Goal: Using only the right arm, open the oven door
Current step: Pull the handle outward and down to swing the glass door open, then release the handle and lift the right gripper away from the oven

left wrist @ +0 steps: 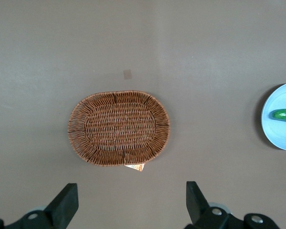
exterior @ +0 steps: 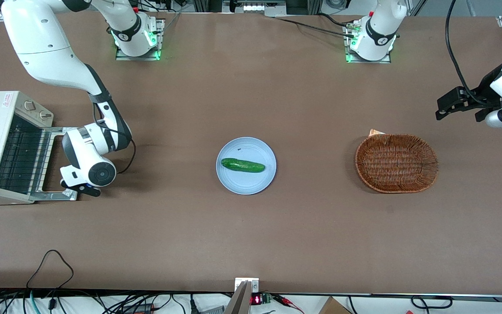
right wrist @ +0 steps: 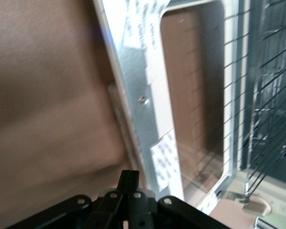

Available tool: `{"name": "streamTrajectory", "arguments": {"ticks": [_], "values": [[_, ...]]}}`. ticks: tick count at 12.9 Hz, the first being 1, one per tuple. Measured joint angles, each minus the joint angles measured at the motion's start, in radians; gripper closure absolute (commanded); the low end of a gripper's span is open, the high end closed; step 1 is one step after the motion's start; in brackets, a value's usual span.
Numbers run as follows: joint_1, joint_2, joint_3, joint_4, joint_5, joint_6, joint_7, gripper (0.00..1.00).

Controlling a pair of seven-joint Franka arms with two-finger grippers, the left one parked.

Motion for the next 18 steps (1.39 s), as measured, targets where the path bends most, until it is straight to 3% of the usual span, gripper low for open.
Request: {"name": "streamTrajectory", "arguments": {"ticks": [3,4,5,7,9,12,15,18], "values": [[0.001,0.000,0.004,0.013,0.073,0.009,0.000,0.96],[0.001,-0.001,0.004,0.025,0.104,0.009,0.000,0.91],[0.002,-0.003,0.005,0.040,0.134,0.009,-0.001,0.72],[0.006,-0.009,0.008,0.078,0.219,0.004,-0.009,0.01],[0.010,-0.021,0.009,0.123,0.309,-0.047,-0.048,0.00],[0.009,-0.055,0.008,0.248,0.415,-0.261,-0.179,0.00],[0.000,-0.079,0.005,0.426,0.489,-0.495,-0.324,0.00],[-0.011,-0.102,-0.003,0.538,0.545,-0.632,-0.459,0.00]]}}
